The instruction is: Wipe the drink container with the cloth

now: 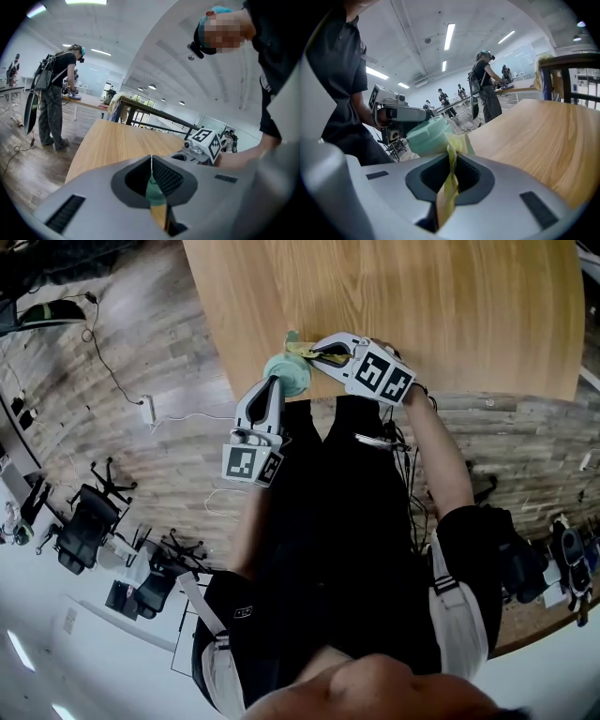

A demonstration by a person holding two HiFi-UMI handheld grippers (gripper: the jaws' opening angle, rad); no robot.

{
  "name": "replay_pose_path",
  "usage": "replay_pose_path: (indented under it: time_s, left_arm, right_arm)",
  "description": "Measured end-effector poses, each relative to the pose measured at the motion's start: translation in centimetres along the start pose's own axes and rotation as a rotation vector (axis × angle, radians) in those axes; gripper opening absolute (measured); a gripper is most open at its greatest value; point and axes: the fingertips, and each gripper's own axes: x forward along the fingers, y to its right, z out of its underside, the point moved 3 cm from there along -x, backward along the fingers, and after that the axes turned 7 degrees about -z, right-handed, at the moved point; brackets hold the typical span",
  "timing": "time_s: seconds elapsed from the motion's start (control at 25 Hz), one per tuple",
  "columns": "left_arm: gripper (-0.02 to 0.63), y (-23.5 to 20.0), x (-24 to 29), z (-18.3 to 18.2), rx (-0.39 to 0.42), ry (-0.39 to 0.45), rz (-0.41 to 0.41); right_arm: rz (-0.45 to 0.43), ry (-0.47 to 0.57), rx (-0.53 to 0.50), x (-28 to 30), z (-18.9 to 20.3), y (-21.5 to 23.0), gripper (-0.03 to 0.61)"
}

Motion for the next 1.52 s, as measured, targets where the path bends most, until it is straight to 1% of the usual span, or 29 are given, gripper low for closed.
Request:
replay_pose_path:
  time_s: [0.16,0.36,0.48,0.6,0.68,0.84,1.0,1.08,1.24,1.32,1.44,1.52]
  left_arm:
    - [0.026,0.4,-0.3,0.1,-0.006,-0.004,-0.011]
    - [0.026,0.4,-0.4,-0.1,0.0,-0.013,-0.027]
    - [0.026,0.1,-0.3,-0.4,0.001,-0.003,-0.034]
    - [0.026,-0.1,-0.3,-0.7,-0.004,0.017,-0.04]
    - [0.026,0.0,-0.2,-1.1,-0.024,0.033,-0.031]
    - [0.026,-0.2,-0.1,-1.0,-0.005,0.003,-0.017]
    - [0.026,-0.1,-0.4,-0.6,0.034,-0.018,0.014]
    - [0.026,0.1,-0.7,-0.6,0.035,-0.018,0.024]
    - [0.026,0.8,-1.0,-1.0,0.043,-0.012,0.062]
    - [0.026,1.2,-1.1,-1.0,0.088,-0.014,0.105]
    - [0.026,1.3,-1.0,-1.1,0.168,-0.036,0.15]
    - [0.026,1.0,-0.7,-1.0,0.184,-0.052,0.172]
  right_arm:
    - [-0.039,-0.035,-0.001,0.2,0.6,0.6,0.043]
    - [-0.092,-0.111,0.005,1.2,1.9,1.7,0.043]
    - [-0.116,-0.156,0.008,2.4,2.8,2.6,0.043]
    - [-0.133,-0.171,0.02,3.4,3.6,3.5,0.043]
    - [-0.137,-0.185,0.036,3.7,4.0,3.8,0.043]
    - [-0.132,-0.172,0.031,3.1,3.3,3.5,0.043]
    - [-0.118,-0.118,-0.008,1.4,1.5,1.7,0.043]
    - [-0.098,-0.101,-0.006,0.3,0.9,0.9,0.043]
    - [0.0,-0.038,0.052,-1.3,0.5,0.2,0.043]
    - [0.044,0.0,0.096,-1.4,0.9,-0.1,0.043]
    - [0.066,0.035,0.122,-1.1,0.9,-1.2,0.043]
    - [0.096,0.027,0.134,-0.5,1.2,-1.6,0.043]
